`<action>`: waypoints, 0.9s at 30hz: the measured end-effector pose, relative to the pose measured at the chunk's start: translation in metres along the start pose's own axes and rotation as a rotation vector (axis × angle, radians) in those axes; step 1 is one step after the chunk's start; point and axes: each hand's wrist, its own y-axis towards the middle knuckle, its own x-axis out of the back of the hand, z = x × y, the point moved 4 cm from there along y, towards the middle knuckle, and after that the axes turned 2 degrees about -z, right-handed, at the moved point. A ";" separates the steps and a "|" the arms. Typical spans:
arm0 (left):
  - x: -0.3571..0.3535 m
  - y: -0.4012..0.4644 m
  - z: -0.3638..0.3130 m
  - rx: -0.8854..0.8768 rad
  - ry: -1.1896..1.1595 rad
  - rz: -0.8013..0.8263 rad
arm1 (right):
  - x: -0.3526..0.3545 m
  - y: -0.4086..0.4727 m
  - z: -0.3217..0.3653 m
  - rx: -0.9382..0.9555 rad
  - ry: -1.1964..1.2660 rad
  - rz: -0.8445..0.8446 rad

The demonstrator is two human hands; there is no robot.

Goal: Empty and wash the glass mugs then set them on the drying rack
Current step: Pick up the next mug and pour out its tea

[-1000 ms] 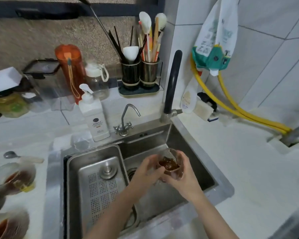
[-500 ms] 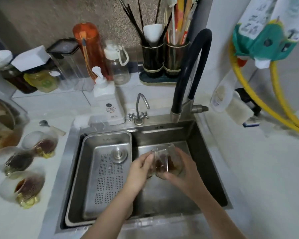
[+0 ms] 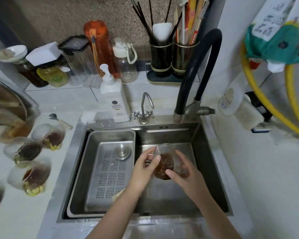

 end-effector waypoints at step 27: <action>0.004 0.010 -0.027 -0.002 0.085 0.127 | 0.003 0.011 -0.005 -0.106 0.203 -0.010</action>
